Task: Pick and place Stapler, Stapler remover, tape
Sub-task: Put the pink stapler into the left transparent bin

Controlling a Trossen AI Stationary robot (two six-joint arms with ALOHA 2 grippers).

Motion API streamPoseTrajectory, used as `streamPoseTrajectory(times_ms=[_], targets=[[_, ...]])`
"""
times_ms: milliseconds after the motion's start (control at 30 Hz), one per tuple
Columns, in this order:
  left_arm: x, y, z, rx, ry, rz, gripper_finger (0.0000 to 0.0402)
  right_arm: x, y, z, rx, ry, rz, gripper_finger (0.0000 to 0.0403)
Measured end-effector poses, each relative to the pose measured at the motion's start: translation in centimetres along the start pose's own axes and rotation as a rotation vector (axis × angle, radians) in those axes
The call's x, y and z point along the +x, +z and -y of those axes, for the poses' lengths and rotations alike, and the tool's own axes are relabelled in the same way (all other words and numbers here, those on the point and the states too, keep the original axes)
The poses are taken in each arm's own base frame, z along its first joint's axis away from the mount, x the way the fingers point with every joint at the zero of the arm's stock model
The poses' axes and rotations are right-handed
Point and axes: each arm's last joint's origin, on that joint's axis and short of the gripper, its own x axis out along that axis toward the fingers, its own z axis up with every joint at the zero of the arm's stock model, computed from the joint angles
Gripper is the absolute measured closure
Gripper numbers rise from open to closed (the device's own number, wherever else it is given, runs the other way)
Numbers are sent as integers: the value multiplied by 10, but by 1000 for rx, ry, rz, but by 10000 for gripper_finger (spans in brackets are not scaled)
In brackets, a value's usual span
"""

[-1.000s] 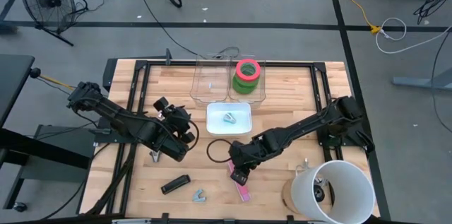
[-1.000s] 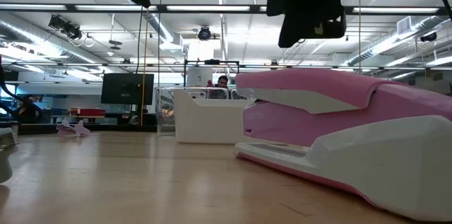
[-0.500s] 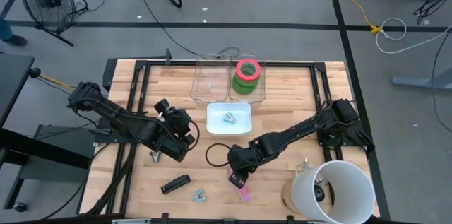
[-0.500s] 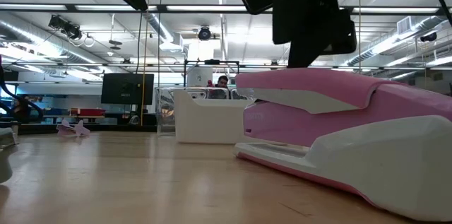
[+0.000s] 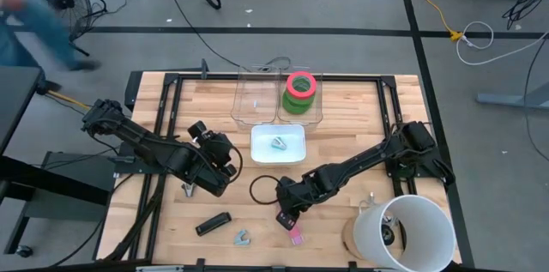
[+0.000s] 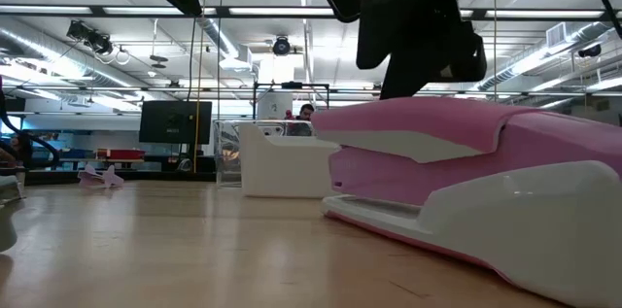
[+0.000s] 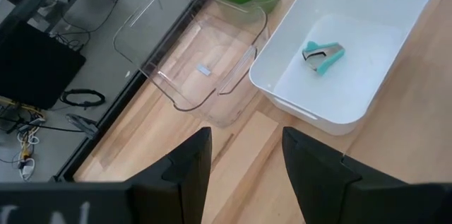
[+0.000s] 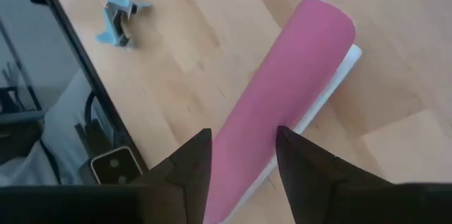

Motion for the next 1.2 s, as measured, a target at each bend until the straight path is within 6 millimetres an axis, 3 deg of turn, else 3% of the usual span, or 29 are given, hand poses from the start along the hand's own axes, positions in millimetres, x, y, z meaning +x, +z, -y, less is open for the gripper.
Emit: streamPoseTrajectory(times_ms=[300, 633, 1000, 1200], targets=[[0, 0, 0, 6, 5, 7, 223, 1, 0, -1, -204, 12, -6, 248], [0, 0, 0, 5, 2, 6, 223, 0, -2, -1, -92, 49, -68, 287], [0, 0, 0, 3, 0, 6, 223, 1, -5, 5, -100, -20, -83, 287], [0, 0, 0, 2, -1, 6, 223, 8, -4, 7, -45, 45, -64, 287]])
